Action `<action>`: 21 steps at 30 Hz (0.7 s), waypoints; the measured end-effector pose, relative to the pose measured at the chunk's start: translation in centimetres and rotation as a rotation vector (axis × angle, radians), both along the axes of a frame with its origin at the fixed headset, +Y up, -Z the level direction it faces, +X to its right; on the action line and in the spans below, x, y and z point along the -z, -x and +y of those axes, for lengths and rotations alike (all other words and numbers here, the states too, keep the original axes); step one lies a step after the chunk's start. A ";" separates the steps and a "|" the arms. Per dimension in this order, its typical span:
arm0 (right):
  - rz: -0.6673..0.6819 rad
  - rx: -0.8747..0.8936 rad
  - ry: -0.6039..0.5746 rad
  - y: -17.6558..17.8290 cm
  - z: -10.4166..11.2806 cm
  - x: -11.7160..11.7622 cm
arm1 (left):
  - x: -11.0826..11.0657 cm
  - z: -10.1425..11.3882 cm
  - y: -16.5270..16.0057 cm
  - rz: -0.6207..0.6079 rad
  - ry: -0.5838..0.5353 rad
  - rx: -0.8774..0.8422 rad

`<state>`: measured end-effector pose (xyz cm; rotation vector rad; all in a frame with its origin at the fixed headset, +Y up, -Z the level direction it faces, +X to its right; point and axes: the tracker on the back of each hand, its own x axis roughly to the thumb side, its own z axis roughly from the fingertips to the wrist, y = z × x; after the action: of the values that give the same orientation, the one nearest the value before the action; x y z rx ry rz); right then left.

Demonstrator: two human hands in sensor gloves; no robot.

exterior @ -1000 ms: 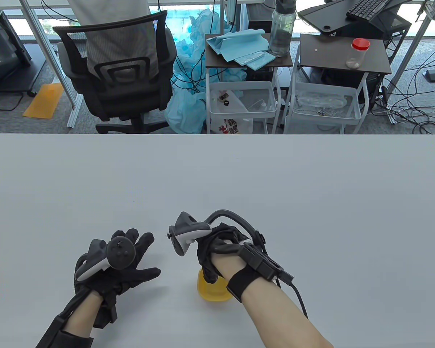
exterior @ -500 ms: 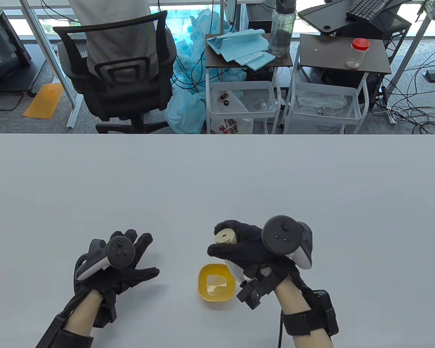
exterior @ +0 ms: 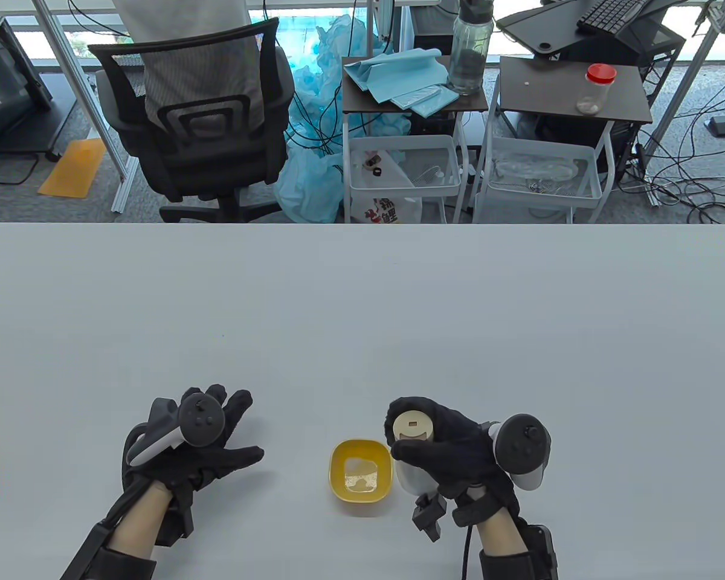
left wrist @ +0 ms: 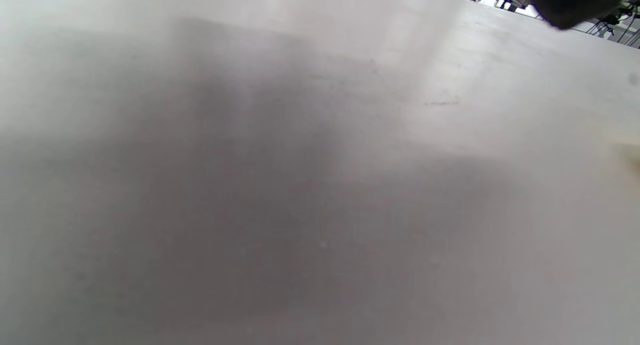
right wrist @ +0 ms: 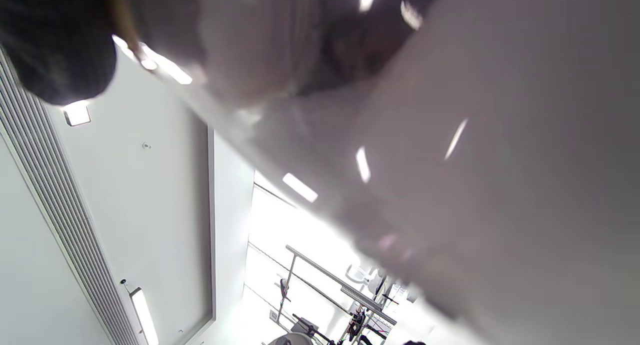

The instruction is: Invert dispenser and press with thumb onto small dish

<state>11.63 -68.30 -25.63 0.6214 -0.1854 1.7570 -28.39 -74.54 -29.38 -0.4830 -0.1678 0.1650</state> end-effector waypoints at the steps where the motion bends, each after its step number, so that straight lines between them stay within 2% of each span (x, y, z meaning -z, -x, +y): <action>1: -0.002 -0.011 0.001 0.0 -0.2 0.0 | 0.0 0.0 0.1 0.002 0.001 0.000; 7: -0.005 -0.037 0.003 0.0 -0.4 0.0 | 0.1 0.1 0.1 0.010 0.001 0.002; 12: 0.019 -0.117 0.056 0.2 0.6 0.2 | -0.1 0.2 0.1 0.004 -0.005 -0.005; 14: 0.055 -0.232 0.122 0.4 1.3 0.5 | -0.2 0.3 0.0 0.002 -0.009 -0.014; 16: 0.155 -0.394 0.192 0.8 2.4 1.0 | -0.3 0.4 -0.1 -0.003 -0.009 -0.016; 21: 0.210 -0.777 0.307 2.8 5.0 2.1 | -0.4 0.4 -0.2 -0.016 -0.006 -0.024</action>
<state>8.86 -63.29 -27.73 0.6934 0.5330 2.3719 -28.16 -74.16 -29.02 -0.4769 -0.1894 0.1845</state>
